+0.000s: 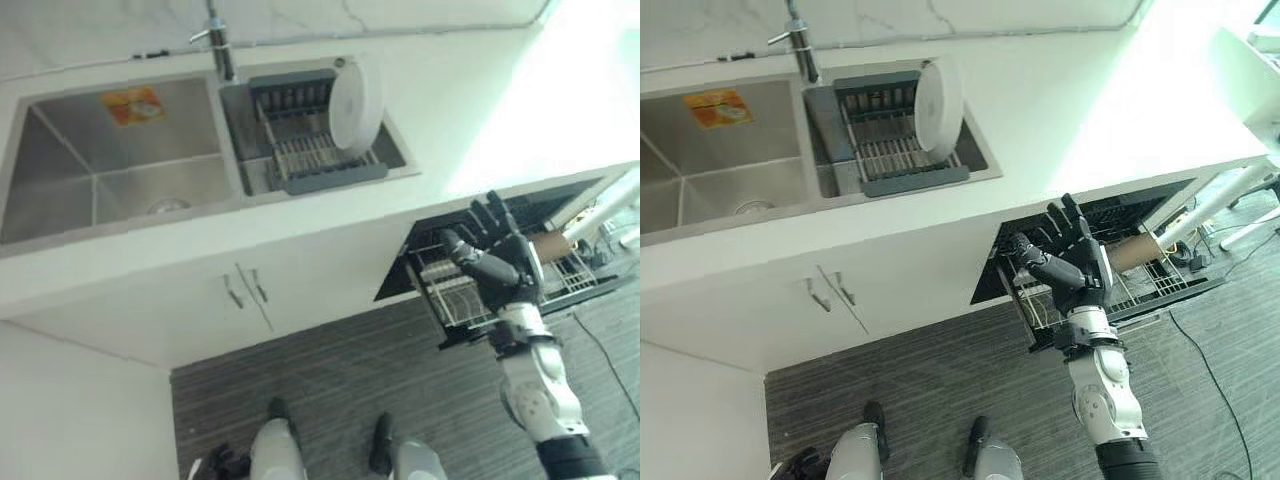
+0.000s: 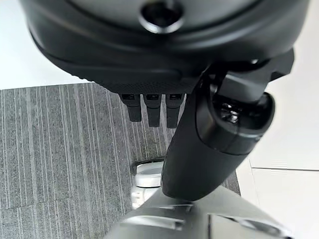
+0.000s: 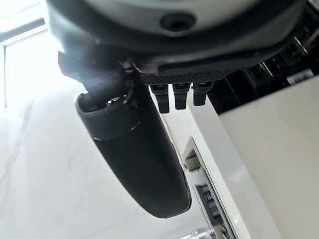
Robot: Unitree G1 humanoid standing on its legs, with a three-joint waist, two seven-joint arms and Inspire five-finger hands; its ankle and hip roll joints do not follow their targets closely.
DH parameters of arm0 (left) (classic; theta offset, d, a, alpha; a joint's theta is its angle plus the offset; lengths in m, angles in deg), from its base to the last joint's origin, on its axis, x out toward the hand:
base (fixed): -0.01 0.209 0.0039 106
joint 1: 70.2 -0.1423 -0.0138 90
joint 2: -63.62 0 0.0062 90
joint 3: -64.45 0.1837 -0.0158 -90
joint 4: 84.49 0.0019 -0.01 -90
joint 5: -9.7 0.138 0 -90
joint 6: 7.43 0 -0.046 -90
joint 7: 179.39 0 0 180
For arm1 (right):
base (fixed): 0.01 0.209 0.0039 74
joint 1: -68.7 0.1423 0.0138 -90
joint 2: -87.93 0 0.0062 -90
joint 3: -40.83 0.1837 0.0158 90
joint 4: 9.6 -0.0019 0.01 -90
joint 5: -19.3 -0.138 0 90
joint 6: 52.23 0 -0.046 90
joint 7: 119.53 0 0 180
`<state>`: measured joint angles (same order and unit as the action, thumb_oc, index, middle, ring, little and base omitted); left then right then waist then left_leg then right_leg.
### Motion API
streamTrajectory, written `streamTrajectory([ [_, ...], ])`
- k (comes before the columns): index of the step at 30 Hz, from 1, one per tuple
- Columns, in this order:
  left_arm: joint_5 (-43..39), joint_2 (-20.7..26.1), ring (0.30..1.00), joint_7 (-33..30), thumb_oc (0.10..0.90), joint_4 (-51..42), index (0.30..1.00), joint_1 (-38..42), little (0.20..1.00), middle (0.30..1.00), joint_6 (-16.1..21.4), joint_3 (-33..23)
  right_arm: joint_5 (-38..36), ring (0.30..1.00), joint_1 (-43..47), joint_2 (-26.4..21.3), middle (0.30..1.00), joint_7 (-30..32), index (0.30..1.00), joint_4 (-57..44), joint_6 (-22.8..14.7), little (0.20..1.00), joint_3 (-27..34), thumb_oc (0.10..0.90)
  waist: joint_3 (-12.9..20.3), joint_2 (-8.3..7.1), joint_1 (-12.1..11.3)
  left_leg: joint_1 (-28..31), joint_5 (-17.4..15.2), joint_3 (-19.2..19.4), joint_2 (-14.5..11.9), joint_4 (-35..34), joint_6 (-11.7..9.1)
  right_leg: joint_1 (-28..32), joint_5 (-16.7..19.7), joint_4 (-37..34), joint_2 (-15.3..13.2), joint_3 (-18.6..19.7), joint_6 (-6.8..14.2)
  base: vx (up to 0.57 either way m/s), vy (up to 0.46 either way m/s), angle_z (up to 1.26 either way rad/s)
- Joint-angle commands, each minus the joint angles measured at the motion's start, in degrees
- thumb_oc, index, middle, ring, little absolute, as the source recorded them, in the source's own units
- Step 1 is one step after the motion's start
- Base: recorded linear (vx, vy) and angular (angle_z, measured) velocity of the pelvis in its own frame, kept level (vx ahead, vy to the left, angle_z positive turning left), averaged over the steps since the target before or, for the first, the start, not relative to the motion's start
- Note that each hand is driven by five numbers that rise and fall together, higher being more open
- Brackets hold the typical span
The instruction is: Place the dishes in the dishwasher.
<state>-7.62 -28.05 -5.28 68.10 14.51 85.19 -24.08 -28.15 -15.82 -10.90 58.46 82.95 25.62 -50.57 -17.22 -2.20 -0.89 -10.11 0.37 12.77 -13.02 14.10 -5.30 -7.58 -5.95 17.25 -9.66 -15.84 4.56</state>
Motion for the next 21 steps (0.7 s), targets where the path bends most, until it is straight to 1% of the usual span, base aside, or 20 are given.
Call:
streamTrajectory([
  [1,-1.46,0.06,0.900,0.60,0.800,0.36,0.900,2.29,0.900,0.900,2.18,2.12,-1.78,0.900,5.14,-2.58,0.900,-4.57,0.900,-5.96,-4.49,0.900,4.02,0.800,2.15,-0.95,-0.58,4.57,-5.64,-5.77,1.56,3.09,0.98,2.22,-2.73,-0.06,-0.63,1.94,1.16,0.09,-0.283,-0.07],
  [2,-2.47,0.12,0.900,0.85,0.800,0.39,0.900,2.36,0.900,0.900,2.11,2.12,-1.86,0.900,5.13,-2.70,0.900,-5.12,0.900,-5.83,-4.25,0.900,4.00,0.800,1.85,-1.49,-0.70,5.20,-2.62,-4.96,1.61,3.09,0.77,2.78,-2.95,-0.06,-0.45,1.81,0.37,0.10,-0.309,-0.05],
  [3,-2.92,-0.02,0.900,0.94,0.800,0.22,0.900,2.31,0.900,0.900,2.15,2.14,-1.41,0.900,5.03,-2.43,0.900,-5.37,0.900,-5.77,-4.36,0.900,3.96,0.800,1.47,-1.95,-0.91,5.46,-0.59,-4.54,2.17,3.09,0.73,3.30,-3.16,-0.06,-0.45,1.75,-0.15,0.11,-0.315,-0.05],
  [4,-2.10,-0.16,0.900,1.56,0.800,-0.37,0.900,2.10,0.900,0.900,1.97,1.77,-0.07,0.900,4.50,-1.86,0.900,-5.63,0.900,-5.81,-4.69,0.900,4.27,0.800,0.53,-1.91,-1.04,3.46,0.20,-3.40,2.63,6.97,0.99,4.76,-3.63,-0.06,0.15,1.05,-1.07,0.12,-0.234,-0.02],
  [5,-1.36,-0.19,0.900,1.94,0.800,-0.81,0.900,2.03,0.900,0.900,1.53,1.89,0.64,0.900,4.16,-1.59,0.900,-5.69,0.900,-5.79,-4.99,0.900,4.48,0.800,0.21,-1.61,-1.16,2.42,0.55,-3.12,3.23,7.36,1.02,5.35,-3.88,-0.06,0.53,0.88,-1.38,0.14,-0.164,0.07],
  [6,-1.09,-0.27,0.900,2.09,0.800,-1.13,0.900,1.79,0.900,0.900,1.15,2.14,1.00,0.900,3.98,-1.33,0.900,-5.63,0.900,-5.80,-5.33,0.900,4.42,0.800,-0.24,-1.15,-1.38,2.09,0.18,-4.02,4.40,6.51,1.21,6.07,-4.18,-0.06,1.05,1.10,-1.30,0.10,-0.033,0.24],
  [7,-1.12,-0.33,0.900,2.08,0.800,-1.22,0.900,1.68,0.900,0.900,1.13,2.23,1.14,0.900,4.02,-1.21,0.900,-5.57,0.900,-5.78,-5.48,0.900,4.34,0.800,-0.15,-1.11,-1.58,1.94,0.45,-4.50,5.33,5.16,1.45,5.91,-4.10,-0.06,1.16,1.46,-1.18,0.26,0.173,0.25],
  [8,-1.55,-1.07,0.900,1.64,0.800,-1.32,0.900,0.27,0.900,0.900,0.75,1.98,2.05,0.900,5.10,-0.50,0.900,-4.67,0.900,-5.59,-5.81,0.900,2.93,0.800,-0.34,1.23,-3.48,-3.73,-1.87,-9.61,6.72,3.09,1.60,7.05,-5.28,-0.06,4.41,3.41,-0.42,0.36,0.284,0.17],
  [9,-1.51,-1.15,0.900,1.77,0.800,-0.72,0.900,-0.28,0.900,0.900,0.24,2.06,2.14,0.900,5.45,-0.42,0.900,-3.58,0.900,-5.57,-5.92,0.900,2.19,0.800,-0.15,2.33,-4.29,-7.24,0.26,-11.69,5.76,3.09,0.64,7.99,-6.12,-0.06,5.94,3.91,-0.63,0.57,0.469,-0.56],
  [10,-2.22,-1.35,0.900,3.80,0.800,2.09,0.900,-0.59,0.900,0.900,0.43,1.64,1.43,0.900,5.91,-0.63,0.900,-2.81,0.900,-4.74,-6.56,0.900,1.78,0.800,0.43,2.80,-4.91,-9.83,0.32,-11.62,5.79,3.09,0.48,9.18,-7.57,-0.06,6.24,4.31,-0.38,0.49,0.385,-1.17],
  [11,-3.64,-1.83,0.900,4.07,0.800,3.63,0.900,-0.77,0.900,0.900,-0.01,1.53,0.54,0.900,5.42,-0.09,0.900,-2.56,0.900,-4.64,-6.82,0.900,1.61,0.800,0.81,2.55,-5.04,-8.79,-0.21,-11.14,6.59,3.09,1.18,9.15,-7.21,-0.06,5.08,3.84,0.11,0.35,0.290,-1.32],
  [12,-3.96,-1.87,0.900,4.14,0.800,3.92,0.900,-0.79,0.900,0.900,0.15,1.52,0.40,0.900,5.31,-0.03,0.900,-2.71,0.900,-4.68,-6.84,0.900,1.60,0.800,0.87,2.53,-5.03,-8.50,-0.57,-11.10,6.73,3.09,1.38,9.14,-7.18,-0.06,4.86,3.72,0.20,0.20,0.143,-0.88],
  [13,-5.23,-1.94,0.900,4.47,0.800,4.74,0.900,-0.73,0.900,0.900,0.31,1.07,0.44,0.900,4.92,0.11,0.900,-3.16,0.900,-4.91,-6.73,0.900,1.54,0.800,1.13,2.45,-5.09,-7.61,-1.81,-11.00,7.30,3.09,2.01,9.12,-7.12,-0.06,4.13,3.22,0.51,0.10,0.068,-0.44],
  [14,-5.14,-1.90,0.900,4.68,0.800,5.02,0.900,-0.64,0.900,0.900,0.35,0.74,0.71,0.900,4.80,0.22,0.900,-3.23,0.900,-5.10,-6.64,0.900,1.41,0.800,1.25,2.35,-5.19,-7.20,-2.35,-10.97,7.68,3.09,2.34,9.16,-7.10,-0.06,3.81,3.00,0.68,0.15,0.093,-0.41],
  [15,-4.27,-1.74,0.900,4.91,0.800,5.39,0.900,-0.36,0.900,0.900,0.44,0.30,1.48,0.900,4.69,0.41,0.900,-3.46,0.900,-5.27,-6.59,0.900,0.93,0.800,1.67,2.13,-5.49,-6.57,-3.34,-11.04,8.56,3.09,3.09,9.14,-6.91,-0.06,3.20,2.66,1.10,0.10,0.063,-0.32],
  [18,-4.71,-1.34,0.900,5.19,0.800,5.65,0.900,0.51,0.900,0.900,0.75,0.58,2.21,0.900,5.66,0.28,0.900,-2.81,0.900,-5.75,-7.48,0.900,0.11,0.800,1.58,2.10,-5.73,-6.36,-4.28,-10.51,8.87,3.09,3.98,8.43,-6.40,-0.06,2.00,1.66,1.55,0.04,0.053,0.06],
  [20,-4.58,-1.17,0.900,5.32,0.800,5.80,0.900,0.91,0.900,0.900,0.94,0.83,2.92,0.900,6.06,0.51,0.900,-2.48,0.900,-6.10,-7.66,0.900,0.03,0.800,1.36,2.12,-5.75,-6.20,-4.57,-10.53,8.98,3.09,4.25,8.19,-6.17,-0.06,1.79,1.51,1.65,0.01,0.024,-0.33],
  [21,-4.84,-0.80,0.900,5.30,0.800,5.81,0.900,1.48,0.900,0.900,0.97,0.85,3.71,0.900,6.39,0.63,0.900,-1.85,0.900,-7.17,-7.08,0.900,0.02,0.800,1.16,1.98,-5.78,-5.88,-5.05,-10.57,9.28,3.09,4.60,8.02,-5.94,-0.06,1.57,1.47,1.91,0.03,0.018,-0.10],
])
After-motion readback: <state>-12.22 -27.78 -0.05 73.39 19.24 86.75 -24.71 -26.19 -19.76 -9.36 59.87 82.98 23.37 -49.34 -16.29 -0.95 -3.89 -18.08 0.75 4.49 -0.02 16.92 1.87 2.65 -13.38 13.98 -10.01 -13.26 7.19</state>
